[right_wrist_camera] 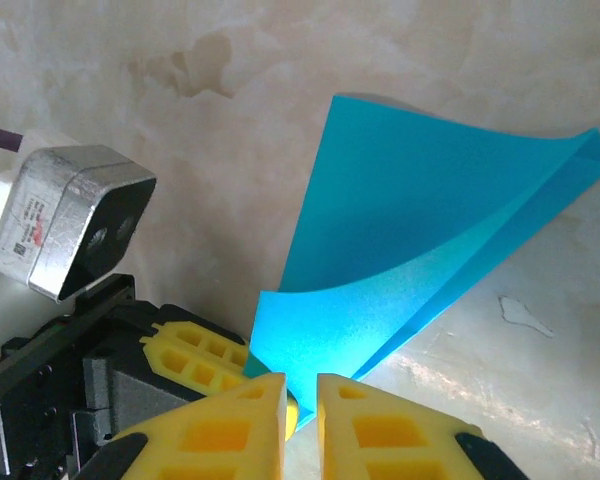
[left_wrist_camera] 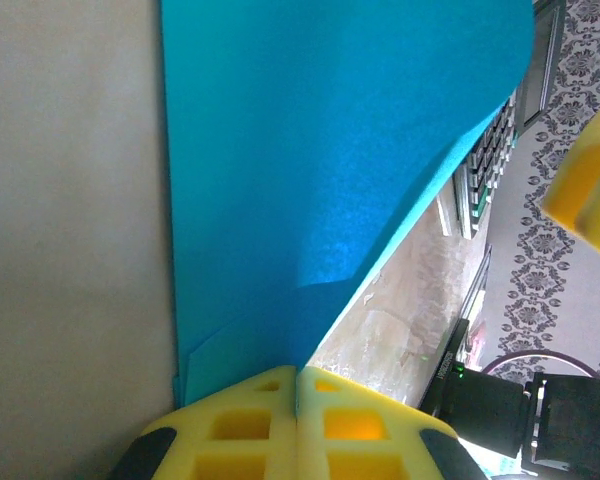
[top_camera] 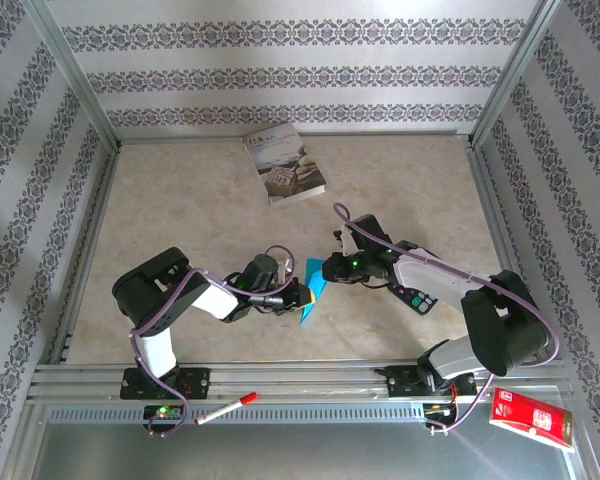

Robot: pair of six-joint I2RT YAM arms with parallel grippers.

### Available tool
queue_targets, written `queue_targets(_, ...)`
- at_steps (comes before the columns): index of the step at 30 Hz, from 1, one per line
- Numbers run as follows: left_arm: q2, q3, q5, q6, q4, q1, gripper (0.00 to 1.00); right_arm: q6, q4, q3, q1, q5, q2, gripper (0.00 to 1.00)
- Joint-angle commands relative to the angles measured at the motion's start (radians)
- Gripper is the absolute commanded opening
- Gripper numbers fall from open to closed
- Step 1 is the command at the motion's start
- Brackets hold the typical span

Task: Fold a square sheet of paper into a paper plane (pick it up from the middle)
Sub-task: Perform the fifth fold on the wing at the bottom-center of the table.

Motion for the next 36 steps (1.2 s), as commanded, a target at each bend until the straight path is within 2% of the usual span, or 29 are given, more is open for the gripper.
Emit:
queue_targets(1, 0.022, -0.026, -0.019, -0.038, 0.069, 0.020, 0.00, 0.003, 0.053, 0.009, 0.022, -0.014, 0.021, 0.14)
queue_targets(17, 0.044, -0.074, -0.041, -0.095, 0.110, 0.024, 0.00, -0.011, 0.089, 0.063, 0.066, 0.005, 0.161, 0.09)
queue_targets(36, 0.053, -0.082, -0.068, -0.126, 0.052, 0.024, 0.00, -0.050, 0.102, 0.107, 0.069, 0.033, 0.265, 0.07)
